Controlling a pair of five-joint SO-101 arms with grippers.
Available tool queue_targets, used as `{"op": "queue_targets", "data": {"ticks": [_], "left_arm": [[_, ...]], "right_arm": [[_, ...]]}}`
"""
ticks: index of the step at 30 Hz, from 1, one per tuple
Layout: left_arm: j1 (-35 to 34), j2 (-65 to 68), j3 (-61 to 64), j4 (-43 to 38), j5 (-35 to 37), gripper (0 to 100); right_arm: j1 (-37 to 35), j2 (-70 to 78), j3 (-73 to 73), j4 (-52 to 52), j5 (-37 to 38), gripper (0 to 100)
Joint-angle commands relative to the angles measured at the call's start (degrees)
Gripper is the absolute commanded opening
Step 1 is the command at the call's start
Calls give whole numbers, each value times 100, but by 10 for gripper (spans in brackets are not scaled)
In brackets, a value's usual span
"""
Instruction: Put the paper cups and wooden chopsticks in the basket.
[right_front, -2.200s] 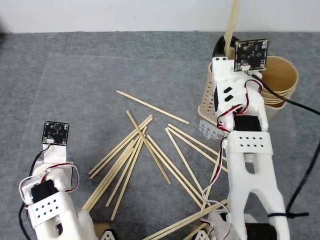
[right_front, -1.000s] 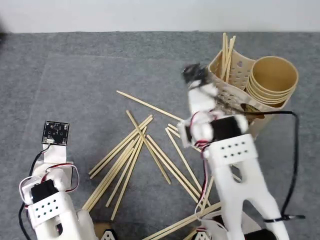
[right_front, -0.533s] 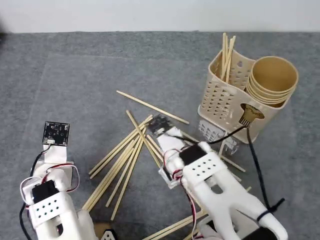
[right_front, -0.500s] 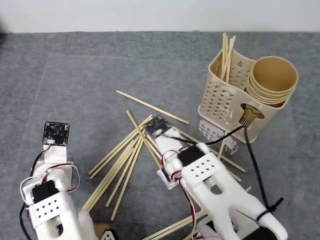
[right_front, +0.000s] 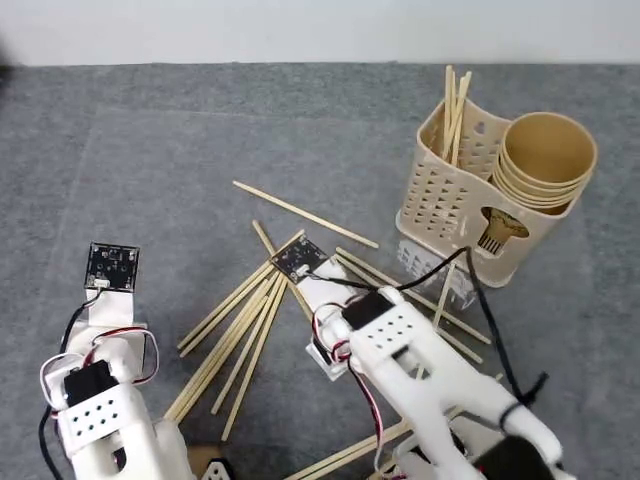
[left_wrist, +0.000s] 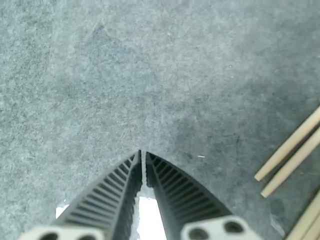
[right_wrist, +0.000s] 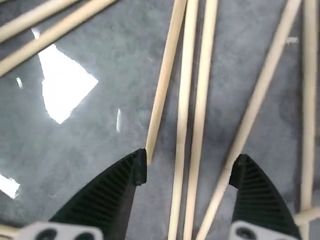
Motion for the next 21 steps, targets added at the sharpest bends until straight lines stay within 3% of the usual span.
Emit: {"op": "queue_targets", "data": {"ticks": [1,6,13,21], "left_arm": [[0,-105,-22,-141,-35,15],[0,-105,-22,-141,-35,15],[0,-105,-22,-141,-35,15],[0,-105,-13,-141,-35,15]], "right_arm": [[4,382,-53,-347,62,280],[171,840,-53,-646,79,276],[189,1121,-264,-541,185,102],[189,1209,-299,-462,185,85]]}}
